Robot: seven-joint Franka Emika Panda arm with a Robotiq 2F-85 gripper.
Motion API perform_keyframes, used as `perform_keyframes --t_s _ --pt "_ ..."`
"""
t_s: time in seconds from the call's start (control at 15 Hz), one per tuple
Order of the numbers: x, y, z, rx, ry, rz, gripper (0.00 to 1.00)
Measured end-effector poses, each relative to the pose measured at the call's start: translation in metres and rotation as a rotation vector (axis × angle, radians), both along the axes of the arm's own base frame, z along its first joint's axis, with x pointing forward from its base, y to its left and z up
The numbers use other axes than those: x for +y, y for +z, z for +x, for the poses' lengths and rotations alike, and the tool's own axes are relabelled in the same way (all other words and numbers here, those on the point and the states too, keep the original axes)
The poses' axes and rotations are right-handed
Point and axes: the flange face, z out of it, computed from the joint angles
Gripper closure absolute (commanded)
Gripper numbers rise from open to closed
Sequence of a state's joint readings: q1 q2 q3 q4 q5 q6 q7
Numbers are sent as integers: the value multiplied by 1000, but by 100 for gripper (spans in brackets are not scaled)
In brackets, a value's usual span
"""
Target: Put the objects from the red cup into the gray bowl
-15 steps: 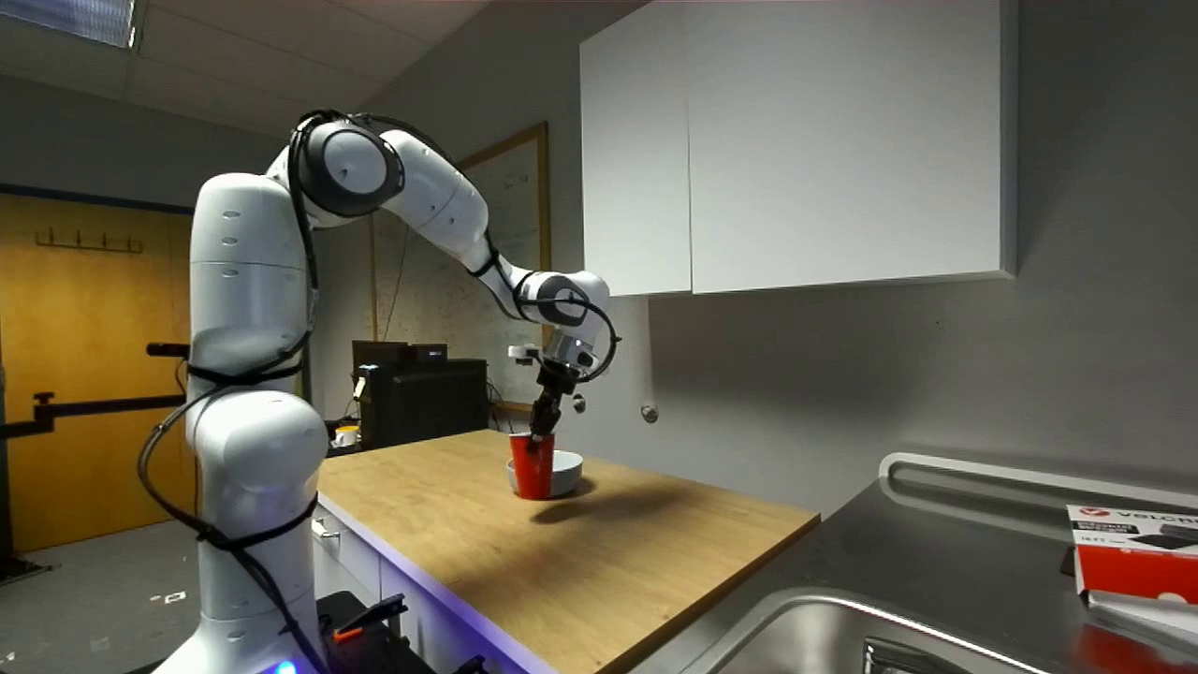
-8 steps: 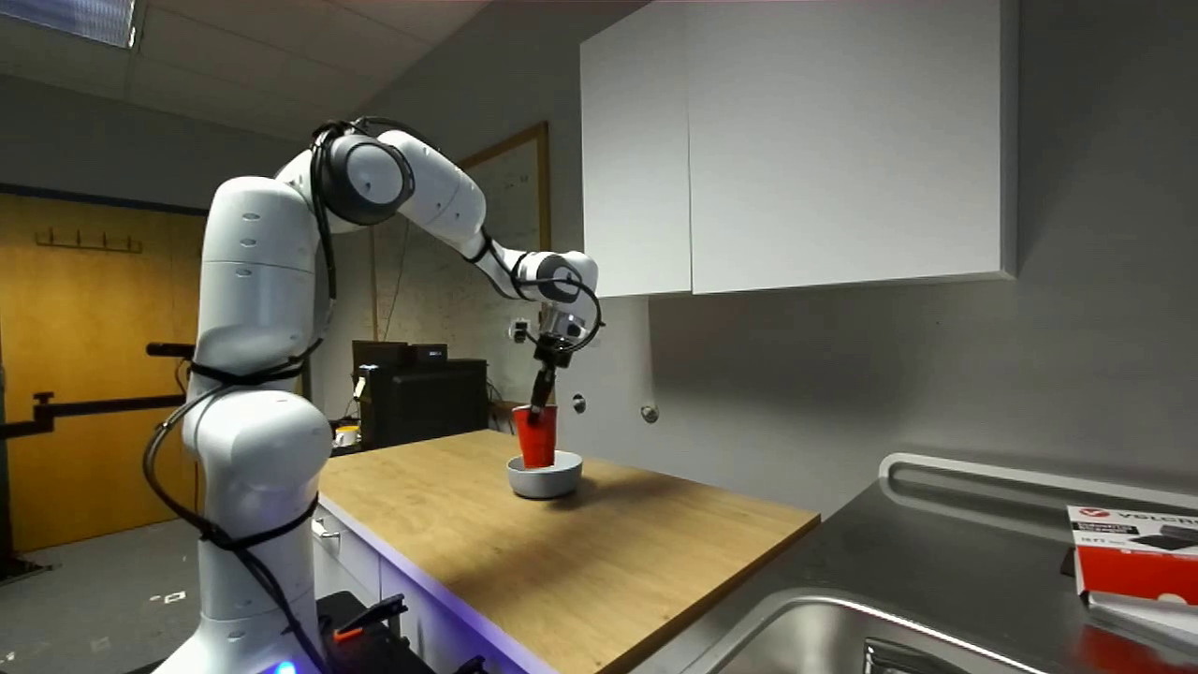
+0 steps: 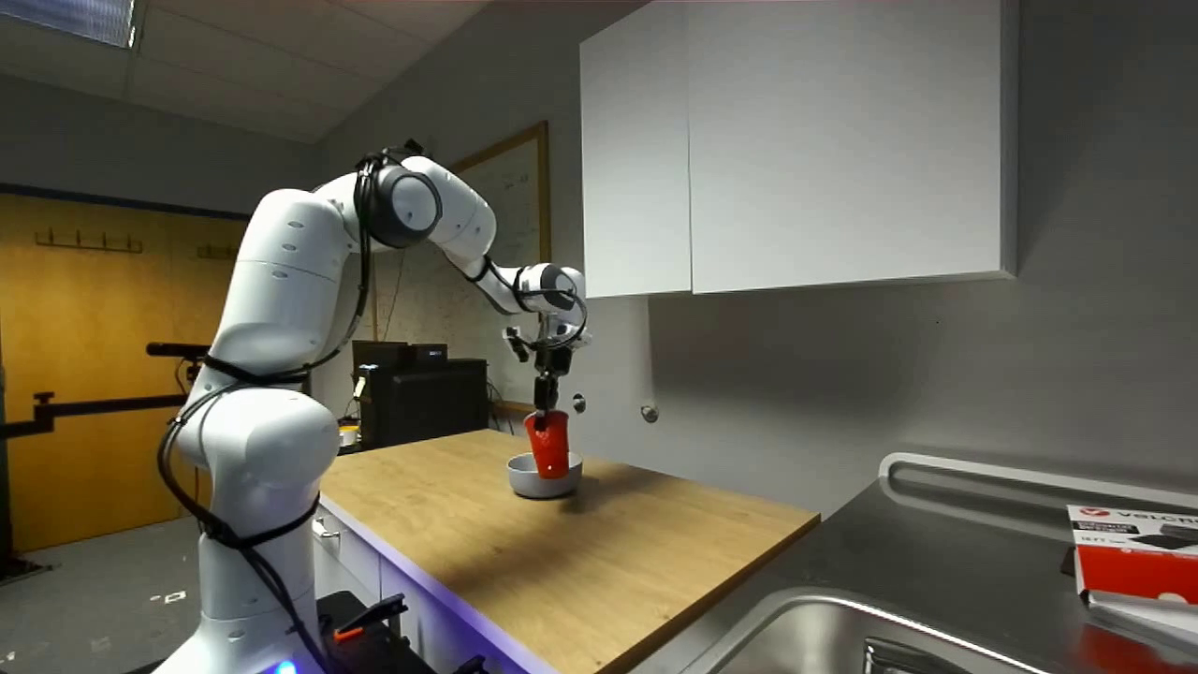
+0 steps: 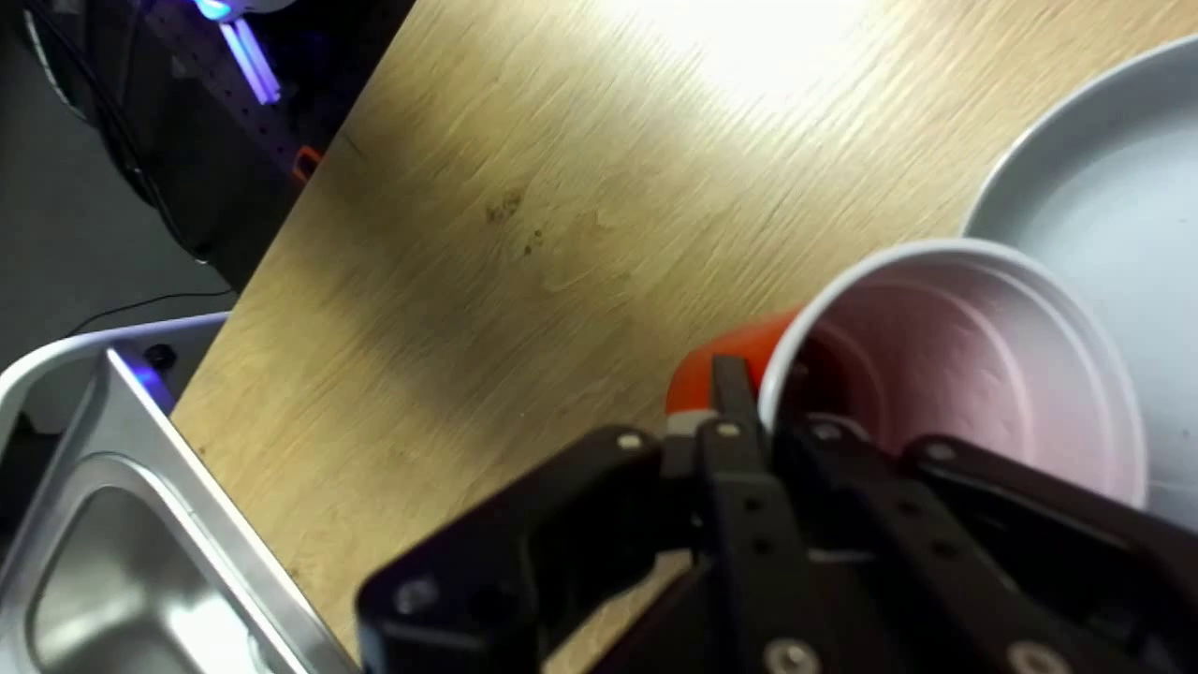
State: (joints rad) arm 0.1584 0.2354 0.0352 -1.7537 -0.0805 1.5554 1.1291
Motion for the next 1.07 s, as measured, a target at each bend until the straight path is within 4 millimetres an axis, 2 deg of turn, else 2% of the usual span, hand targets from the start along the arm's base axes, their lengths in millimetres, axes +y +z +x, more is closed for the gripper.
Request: perform_keyframes --t_s 0.2,0.47,0.67,0.87,1.07 --pt "41 -7 -7 28 11 -166 99" --pt "106 -8 -28 39 84 -374 99" --pt "140 -6 -39 8 143 -521 99" --pt "151 -7 -35 -37 181 -644 99" --pt "143 -11 -14 -73 188 -722 99"
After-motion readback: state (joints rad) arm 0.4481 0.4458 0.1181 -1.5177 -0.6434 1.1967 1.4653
